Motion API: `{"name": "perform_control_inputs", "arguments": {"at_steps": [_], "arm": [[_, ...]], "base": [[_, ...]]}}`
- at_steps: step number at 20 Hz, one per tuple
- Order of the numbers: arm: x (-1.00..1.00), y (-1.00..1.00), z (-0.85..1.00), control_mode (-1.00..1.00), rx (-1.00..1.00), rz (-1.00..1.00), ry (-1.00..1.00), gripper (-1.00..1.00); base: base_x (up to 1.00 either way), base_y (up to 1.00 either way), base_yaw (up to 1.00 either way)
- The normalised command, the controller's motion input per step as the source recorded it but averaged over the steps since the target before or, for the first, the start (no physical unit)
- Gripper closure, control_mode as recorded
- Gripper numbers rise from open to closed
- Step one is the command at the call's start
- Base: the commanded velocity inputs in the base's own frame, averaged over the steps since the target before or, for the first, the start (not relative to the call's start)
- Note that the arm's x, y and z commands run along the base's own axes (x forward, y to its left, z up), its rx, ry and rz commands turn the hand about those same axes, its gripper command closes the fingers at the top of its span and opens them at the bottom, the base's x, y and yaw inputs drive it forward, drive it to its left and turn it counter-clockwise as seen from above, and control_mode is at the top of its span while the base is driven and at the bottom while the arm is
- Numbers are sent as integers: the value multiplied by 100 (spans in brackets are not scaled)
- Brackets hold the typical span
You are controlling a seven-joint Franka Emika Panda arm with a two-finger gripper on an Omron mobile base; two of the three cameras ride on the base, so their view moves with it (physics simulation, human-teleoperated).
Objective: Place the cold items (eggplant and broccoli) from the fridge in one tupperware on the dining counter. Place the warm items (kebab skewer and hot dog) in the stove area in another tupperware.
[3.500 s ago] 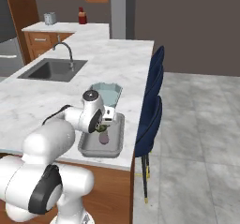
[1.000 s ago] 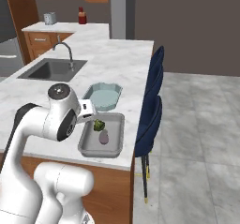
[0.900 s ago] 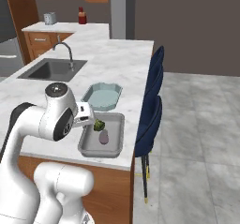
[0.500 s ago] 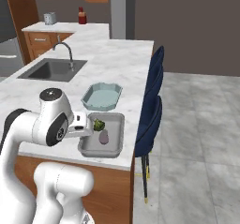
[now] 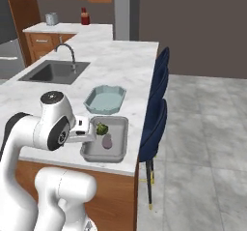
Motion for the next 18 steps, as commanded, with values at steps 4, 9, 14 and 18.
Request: {"name": "perform_control_inputs", "arguments": {"at_steps": [4,9,14,18], "arm": [[0,0,0,100,0,0,0,-100],[0,0,0,100,0,0,0,-100],[0,0,0,100,0,0,0,-100],[0,0,0,100,0,0,0,-100]], "base": [[-70,52,29],[-39,99,16],[-3,100,20],[0,100,49]]}}
